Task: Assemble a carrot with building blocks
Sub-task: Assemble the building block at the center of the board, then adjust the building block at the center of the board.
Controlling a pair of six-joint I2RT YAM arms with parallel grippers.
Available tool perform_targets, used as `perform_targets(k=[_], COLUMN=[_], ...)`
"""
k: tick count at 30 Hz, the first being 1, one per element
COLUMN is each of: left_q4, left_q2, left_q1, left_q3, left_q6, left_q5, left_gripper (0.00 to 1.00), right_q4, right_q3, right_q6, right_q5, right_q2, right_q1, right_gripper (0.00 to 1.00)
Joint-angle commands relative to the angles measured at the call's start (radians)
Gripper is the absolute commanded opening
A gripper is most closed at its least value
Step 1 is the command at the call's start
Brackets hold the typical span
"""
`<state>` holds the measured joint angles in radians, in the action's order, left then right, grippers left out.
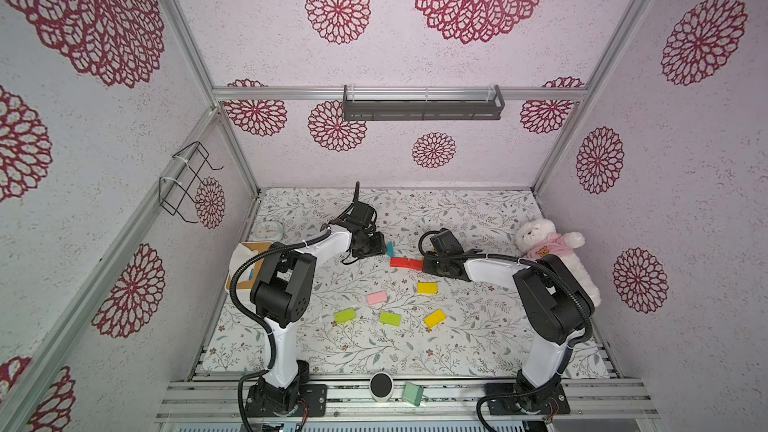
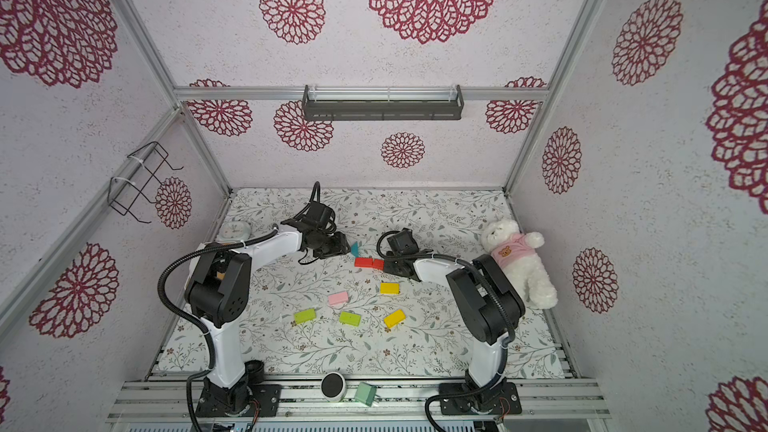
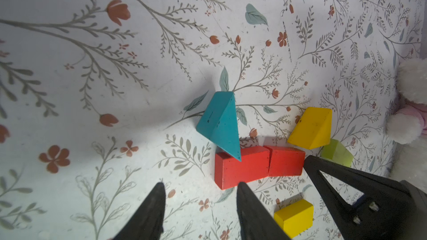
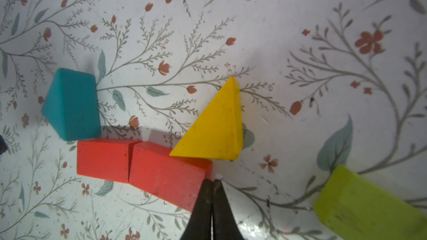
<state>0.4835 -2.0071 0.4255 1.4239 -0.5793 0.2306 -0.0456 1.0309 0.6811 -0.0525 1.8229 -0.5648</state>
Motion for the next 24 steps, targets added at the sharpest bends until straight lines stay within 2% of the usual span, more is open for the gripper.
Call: perform_targets(k=[1, 12, 19, 24], left_q4=[-0.02, -0.014, -0.014, -0.016], left_q2=[0.024, 0.022, 0.033, 0.072], left_q1=[0.003, 0.004, 0.003, 0.001], left_q3=[0.002, 0.007, 0.004, 0.006], left_q6=[0.002, 0.004, 0.002, -0.001], left_q5=[0.002, 0.002, -0.004, -0.009], left_gripper=[0.53, 0.53, 0.53, 0.53], right_q4=[0.001, -0.02, -0.057, -0.098], right_q3=[0.039, 0.083, 0.087, 0.107], right_q6=[0.002, -0.015, -0.027, -0.048], right_q5=[-0.018, -0.027, -0.04, -0.052], right_q2=[0.013, 0.029, -0.032, -0.078], right_q1=[-0.004, -0.005, -0.004, 0.013], right_gripper=[0.09, 0.09, 0.09, 0.14])
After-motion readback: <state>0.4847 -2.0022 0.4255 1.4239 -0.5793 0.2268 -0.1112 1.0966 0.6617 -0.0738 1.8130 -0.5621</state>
